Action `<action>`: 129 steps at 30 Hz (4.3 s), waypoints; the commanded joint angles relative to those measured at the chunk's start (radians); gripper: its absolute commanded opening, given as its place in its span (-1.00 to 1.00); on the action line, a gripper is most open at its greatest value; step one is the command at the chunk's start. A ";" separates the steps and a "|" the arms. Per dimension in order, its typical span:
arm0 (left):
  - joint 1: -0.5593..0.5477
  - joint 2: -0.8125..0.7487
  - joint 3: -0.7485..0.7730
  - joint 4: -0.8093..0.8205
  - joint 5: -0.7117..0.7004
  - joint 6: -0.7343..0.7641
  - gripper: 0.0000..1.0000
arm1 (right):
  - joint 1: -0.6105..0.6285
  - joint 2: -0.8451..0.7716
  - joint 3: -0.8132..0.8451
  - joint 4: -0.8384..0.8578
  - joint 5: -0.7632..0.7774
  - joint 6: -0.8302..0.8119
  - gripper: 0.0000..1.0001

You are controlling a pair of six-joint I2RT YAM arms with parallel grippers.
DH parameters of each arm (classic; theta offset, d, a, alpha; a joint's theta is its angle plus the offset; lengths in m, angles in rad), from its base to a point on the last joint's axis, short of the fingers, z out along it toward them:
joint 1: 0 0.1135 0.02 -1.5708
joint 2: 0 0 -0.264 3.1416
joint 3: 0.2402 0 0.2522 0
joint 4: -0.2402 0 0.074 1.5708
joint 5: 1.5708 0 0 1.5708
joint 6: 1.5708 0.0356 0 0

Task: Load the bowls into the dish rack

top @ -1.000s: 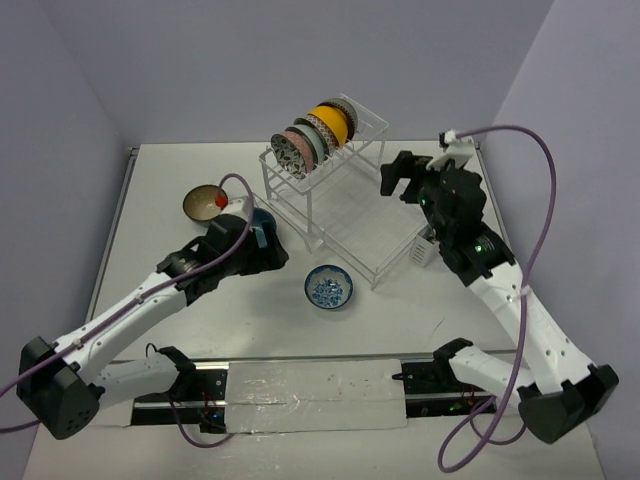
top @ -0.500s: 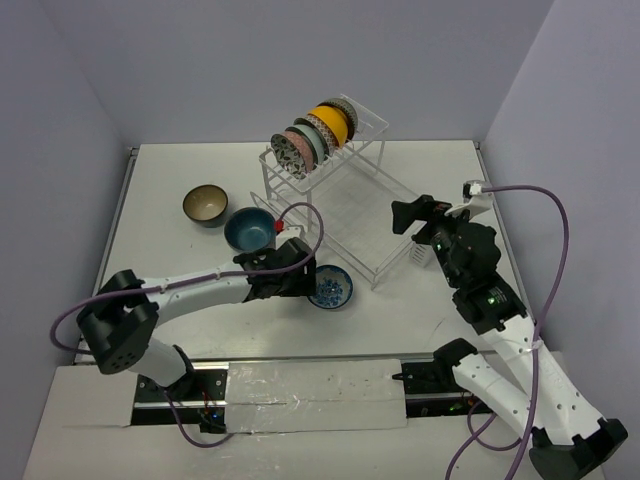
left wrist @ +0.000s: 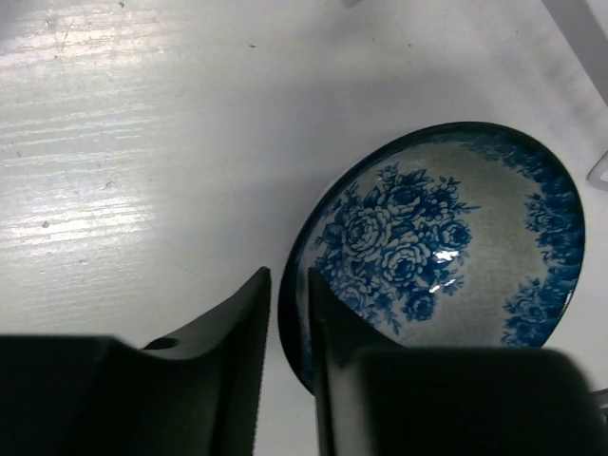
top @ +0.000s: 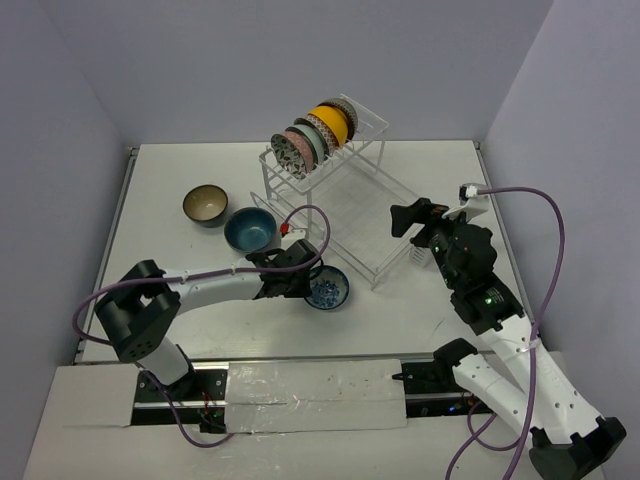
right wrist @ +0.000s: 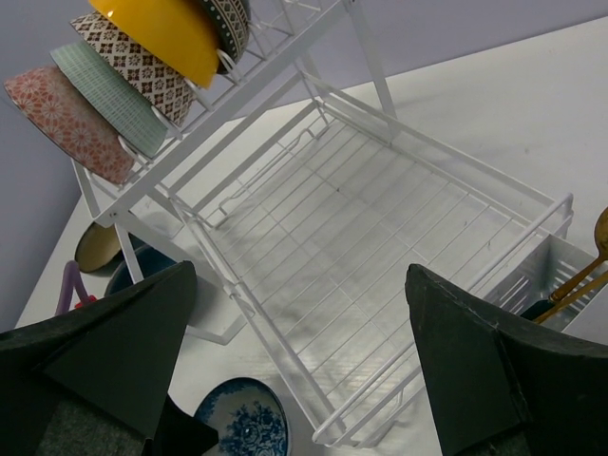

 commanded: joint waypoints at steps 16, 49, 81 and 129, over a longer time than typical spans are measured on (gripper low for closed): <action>-0.007 -0.390 -0.017 -0.035 -0.098 0.036 -1.00 | 0.091 0.136 0.080 0.051 -0.454 -0.153 0.72; -0.006 -0.513 0.126 -0.129 -0.327 0.186 -1.00 | 0.443 0.570 0.386 -0.161 -0.138 -0.165 -0.06; -0.004 -0.499 0.146 -0.111 -0.330 0.191 -0.53 | 0.460 0.638 0.461 -0.213 -0.037 -0.174 -1.00; 0.763 -0.667 -0.044 -0.088 0.178 0.395 0.99 | 0.065 1.233 1.191 0.543 0.350 -1.214 -1.00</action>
